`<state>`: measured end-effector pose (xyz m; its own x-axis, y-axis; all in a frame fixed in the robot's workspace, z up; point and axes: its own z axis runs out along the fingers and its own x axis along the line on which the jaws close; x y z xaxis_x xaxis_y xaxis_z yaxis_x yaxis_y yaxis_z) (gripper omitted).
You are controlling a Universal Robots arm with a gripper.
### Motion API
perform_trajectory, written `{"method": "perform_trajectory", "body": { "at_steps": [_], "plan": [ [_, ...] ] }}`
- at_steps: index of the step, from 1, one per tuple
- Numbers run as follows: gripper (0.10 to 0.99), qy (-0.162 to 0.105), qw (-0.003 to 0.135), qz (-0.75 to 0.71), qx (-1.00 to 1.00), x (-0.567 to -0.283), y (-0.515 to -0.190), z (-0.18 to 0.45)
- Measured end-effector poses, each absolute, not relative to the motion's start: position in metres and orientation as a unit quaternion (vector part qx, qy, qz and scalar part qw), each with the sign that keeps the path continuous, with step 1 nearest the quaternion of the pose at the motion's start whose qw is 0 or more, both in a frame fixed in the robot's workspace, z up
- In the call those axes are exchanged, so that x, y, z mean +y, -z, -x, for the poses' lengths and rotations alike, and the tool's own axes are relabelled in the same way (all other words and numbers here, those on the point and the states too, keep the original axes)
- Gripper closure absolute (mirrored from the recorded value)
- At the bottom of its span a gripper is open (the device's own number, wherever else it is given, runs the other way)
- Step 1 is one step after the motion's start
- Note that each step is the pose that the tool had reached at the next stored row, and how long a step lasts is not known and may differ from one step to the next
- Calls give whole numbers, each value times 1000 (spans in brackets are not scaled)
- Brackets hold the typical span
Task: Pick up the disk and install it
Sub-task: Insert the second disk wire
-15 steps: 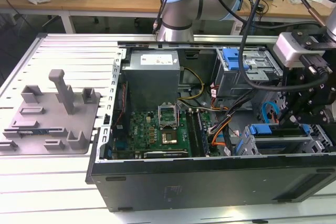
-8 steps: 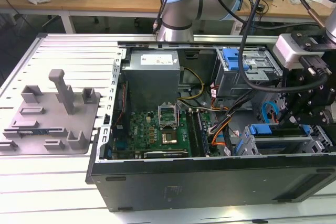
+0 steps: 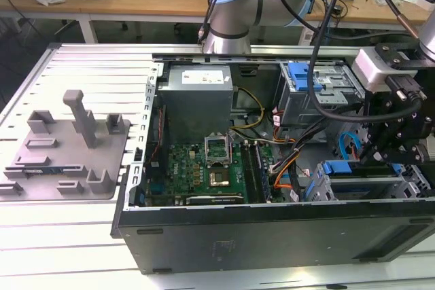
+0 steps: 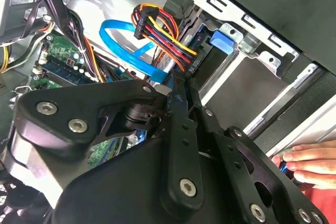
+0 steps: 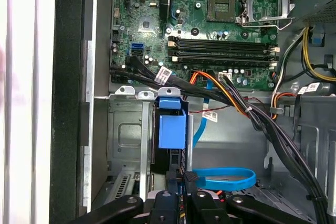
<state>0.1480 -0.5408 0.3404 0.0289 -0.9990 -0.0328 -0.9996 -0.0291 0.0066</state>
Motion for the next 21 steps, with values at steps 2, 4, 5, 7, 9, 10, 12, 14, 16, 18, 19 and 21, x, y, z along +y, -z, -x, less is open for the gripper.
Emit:
{"method": "perform_trajectory", "body": {
  "at_steps": [2,4,5,7,9,10,12,14,16,18,19,21],
  "plan": [
    [925,-14,9,717,697,-541,-340,-148],
    [925,-14,9,717,697,-541,-339,-148],
    [925,-14,10,717,697,-541,-339,-148],
    [855,-14,9,717,697,-541,-340,-148],
    [788,-14,9,717,697,-541,-342,-148],
    [788,-14,9,717,697,-541,-344,-148],
    [788,-14,9,717,697,-540,-347,-148],
    [788,-13,8,717,697,-538,-356,-148],
    [788,-10,6,717,697,-536,-364,-148],
    [788,-5,2,717,697,-533,-371,-148],
    [804,-2,-1,717,697,-531,-374,-147],
    [980,2,-3,717,697,-528,-380,-146]
  ]
}}
